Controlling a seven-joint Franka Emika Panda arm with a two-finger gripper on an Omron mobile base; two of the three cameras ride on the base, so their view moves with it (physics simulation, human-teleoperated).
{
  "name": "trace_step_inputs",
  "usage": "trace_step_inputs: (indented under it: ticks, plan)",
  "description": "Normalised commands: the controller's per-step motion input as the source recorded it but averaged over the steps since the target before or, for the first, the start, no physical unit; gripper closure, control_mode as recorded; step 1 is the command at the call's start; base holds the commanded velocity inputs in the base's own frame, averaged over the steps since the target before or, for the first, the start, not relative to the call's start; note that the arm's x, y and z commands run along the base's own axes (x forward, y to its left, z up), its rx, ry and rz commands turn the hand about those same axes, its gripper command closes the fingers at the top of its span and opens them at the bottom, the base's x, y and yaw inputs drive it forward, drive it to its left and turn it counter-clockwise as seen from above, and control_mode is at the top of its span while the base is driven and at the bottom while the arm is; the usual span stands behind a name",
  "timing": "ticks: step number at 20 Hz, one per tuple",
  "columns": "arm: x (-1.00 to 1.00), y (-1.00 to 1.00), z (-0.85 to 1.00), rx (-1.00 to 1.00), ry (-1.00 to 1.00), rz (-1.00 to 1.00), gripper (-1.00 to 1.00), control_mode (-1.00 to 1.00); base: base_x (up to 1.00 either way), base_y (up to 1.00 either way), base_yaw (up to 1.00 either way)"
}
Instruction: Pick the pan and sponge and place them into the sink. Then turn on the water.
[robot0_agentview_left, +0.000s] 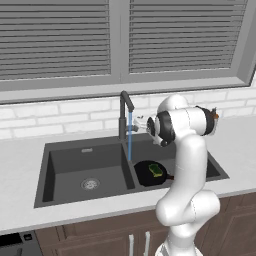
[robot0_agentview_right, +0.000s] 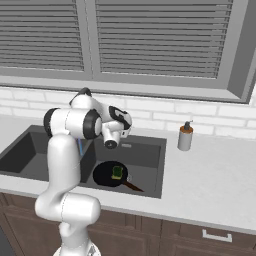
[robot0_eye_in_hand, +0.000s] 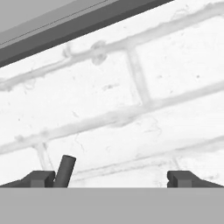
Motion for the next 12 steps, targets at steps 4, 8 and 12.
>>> trace_step_inputs:
  ticks: [4, 8, 12]
  plan:
    - [0.00, -0.99, 0.00, 0.05, 0.00, 0.00, -1.00, -1.00, 0.00, 0.00, 0.00]
    - [0.00, -0.72, 0.00, 0.02, 0.00, 0.00, -1.00, -1.00, 0.00, 0.00, 0.00]
    - [0.00, -0.05, 0.00, 0.00, 0.00, 0.00, -1.00, -1.00, 0.00, 0.00, 0.00]
